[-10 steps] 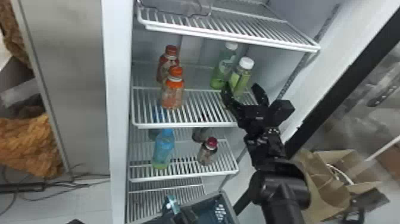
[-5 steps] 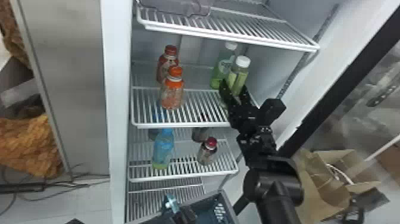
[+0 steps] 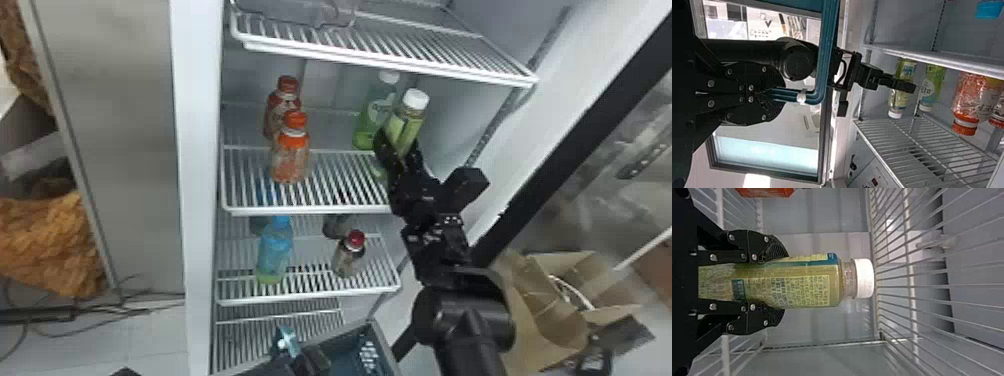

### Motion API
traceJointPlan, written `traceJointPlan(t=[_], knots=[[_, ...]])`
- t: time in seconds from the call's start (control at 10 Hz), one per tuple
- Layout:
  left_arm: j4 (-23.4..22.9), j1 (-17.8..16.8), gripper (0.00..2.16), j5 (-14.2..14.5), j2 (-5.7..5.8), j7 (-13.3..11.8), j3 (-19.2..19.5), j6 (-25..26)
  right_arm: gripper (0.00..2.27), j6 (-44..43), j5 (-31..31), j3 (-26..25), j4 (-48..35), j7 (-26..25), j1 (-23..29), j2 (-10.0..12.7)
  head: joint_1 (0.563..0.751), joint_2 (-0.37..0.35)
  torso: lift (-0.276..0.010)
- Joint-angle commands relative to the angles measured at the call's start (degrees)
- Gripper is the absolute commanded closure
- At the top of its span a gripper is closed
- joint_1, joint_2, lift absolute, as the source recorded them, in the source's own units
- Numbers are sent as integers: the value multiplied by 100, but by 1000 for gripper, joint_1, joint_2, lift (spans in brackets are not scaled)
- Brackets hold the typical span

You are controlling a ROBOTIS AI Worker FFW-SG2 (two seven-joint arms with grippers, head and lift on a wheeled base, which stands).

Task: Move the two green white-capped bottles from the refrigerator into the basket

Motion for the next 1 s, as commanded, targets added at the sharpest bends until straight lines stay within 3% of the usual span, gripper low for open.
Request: traceJointPlan(t=[0.0,0.3,0.6,0.9], knots=[[0,7,1214,0,0,3,0,-14,944,-56,16,-1,-135,2,76,-4,695,-350,-4],[0,7,1214,11,0,3,0,-42,943,0,-41,-24,-613,2,442,-4,695,-350,-4],[14,7,1214,11,9,3,0,-28,944,619,-144,-70,-1766,19,1187,5,695,-350,-4],[14,-21,1214,0,18,3,-35,0,944,1041,-315,-93,-2413,222,1637,5,695,-350,-4]])
